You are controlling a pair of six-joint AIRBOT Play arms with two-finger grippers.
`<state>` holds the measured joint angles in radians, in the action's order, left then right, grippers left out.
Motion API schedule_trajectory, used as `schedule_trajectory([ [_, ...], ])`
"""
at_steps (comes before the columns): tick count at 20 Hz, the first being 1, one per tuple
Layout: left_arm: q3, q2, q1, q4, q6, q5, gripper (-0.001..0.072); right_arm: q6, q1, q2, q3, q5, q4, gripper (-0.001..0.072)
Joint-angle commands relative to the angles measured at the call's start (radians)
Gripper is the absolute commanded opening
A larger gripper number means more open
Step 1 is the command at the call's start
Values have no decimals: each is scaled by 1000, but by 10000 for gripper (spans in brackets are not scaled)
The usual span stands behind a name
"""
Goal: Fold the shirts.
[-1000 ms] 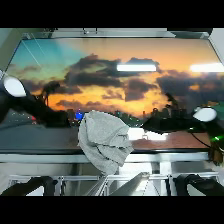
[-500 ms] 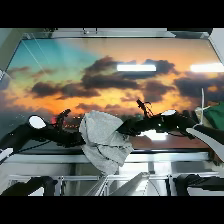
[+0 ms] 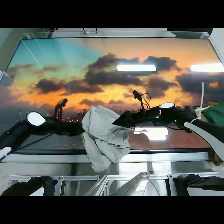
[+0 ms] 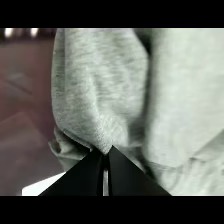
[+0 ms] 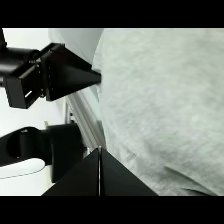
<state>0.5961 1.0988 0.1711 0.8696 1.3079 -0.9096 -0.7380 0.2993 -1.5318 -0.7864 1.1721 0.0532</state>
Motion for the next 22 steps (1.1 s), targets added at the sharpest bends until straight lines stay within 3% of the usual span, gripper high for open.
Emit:
schedule_trajectory([
  [1,112,-85,-51,3,-31,-42,14,6,-56,27,-19,34,10,234],
  [2,121,-112,-79,3,-37,-41,15,5,-93,27,-19,11,44,624],
  [3,117,-137,-116,3,-37,-42,14,5,-135,27,-19,-10,85,679],
  [8,36,-181,-261,-7,-47,-127,15,-78,-209,1,-18,-114,210,664],
  [11,24,-175,-289,-8,-74,-137,15,-78,-120,-55,-19,-156,162,662],
  [14,47,-132,-285,-9,-96,-159,15,-76,-31,-130,-20,-182,8,655],
  [16,69,-84,-263,-9,-96,-177,15,-70,21,-185,-43,-180,-74,489],
  [20,126,-5,-186,-8,-133,-198,15,-76,105,-241,-113,-163,-142,489],
  [21,140,10,-172,-8,-134,-198,15,-78,114,-246,-129,-163,-161,435],
  [22,154,19,-163,-8,-134,-198,15,-78,117,-247,-144,-161,-171,263],
])
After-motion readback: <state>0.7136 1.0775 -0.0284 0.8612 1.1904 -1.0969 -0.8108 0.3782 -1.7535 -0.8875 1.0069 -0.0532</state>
